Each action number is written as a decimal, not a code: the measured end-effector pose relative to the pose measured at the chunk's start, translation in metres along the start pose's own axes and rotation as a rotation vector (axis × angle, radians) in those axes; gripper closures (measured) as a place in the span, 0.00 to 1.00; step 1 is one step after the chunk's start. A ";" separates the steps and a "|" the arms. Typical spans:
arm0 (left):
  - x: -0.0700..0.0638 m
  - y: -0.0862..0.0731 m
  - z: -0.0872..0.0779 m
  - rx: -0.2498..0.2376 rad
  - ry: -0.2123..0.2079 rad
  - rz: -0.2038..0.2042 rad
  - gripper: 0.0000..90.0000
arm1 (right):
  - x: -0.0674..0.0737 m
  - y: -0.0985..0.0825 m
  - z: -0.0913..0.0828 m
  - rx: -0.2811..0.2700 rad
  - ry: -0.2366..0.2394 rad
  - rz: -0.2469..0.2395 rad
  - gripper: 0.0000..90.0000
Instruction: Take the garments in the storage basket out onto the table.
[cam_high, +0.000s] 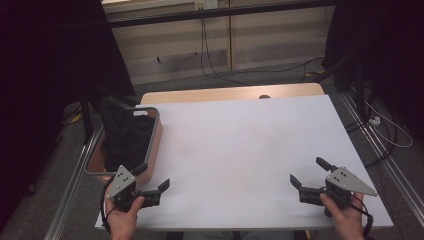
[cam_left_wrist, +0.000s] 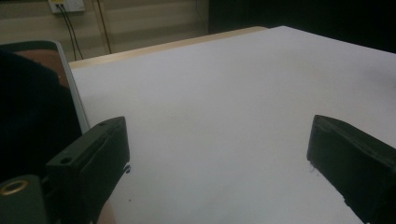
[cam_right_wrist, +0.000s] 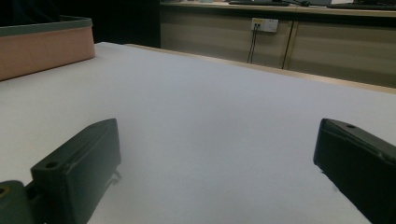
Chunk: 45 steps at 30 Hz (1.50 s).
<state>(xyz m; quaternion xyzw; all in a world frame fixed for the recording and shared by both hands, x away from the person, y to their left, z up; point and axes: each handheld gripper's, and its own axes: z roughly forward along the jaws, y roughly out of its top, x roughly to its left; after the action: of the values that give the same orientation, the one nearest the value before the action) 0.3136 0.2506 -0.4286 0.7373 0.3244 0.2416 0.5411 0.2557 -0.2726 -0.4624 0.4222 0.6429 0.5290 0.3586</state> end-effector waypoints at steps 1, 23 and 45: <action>0.000 0.003 -0.001 -0.007 -0.001 0.002 0.06 | 0.000 0.000 0.000 0.000 -0.002 0.001 0.00; 0.023 0.032 -0.019 0.006 0.051 0.013 0.07 | -0.001 0.001 -0.001 0.005 -0.014 0.001 0.00; 0.078 0.058 -0.016 0.019 0.170 -0.081 0.09 | 0.000 0.001 0.001 0.000 -0.003 -0.001 0.00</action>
<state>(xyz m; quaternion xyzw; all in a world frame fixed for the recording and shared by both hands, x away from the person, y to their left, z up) 0.3673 0.3064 -0.3681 0.7054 0.4010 0.2780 0.5141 0.2566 -0.2720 -0.4615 0.4229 0.6425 0.5282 0.3597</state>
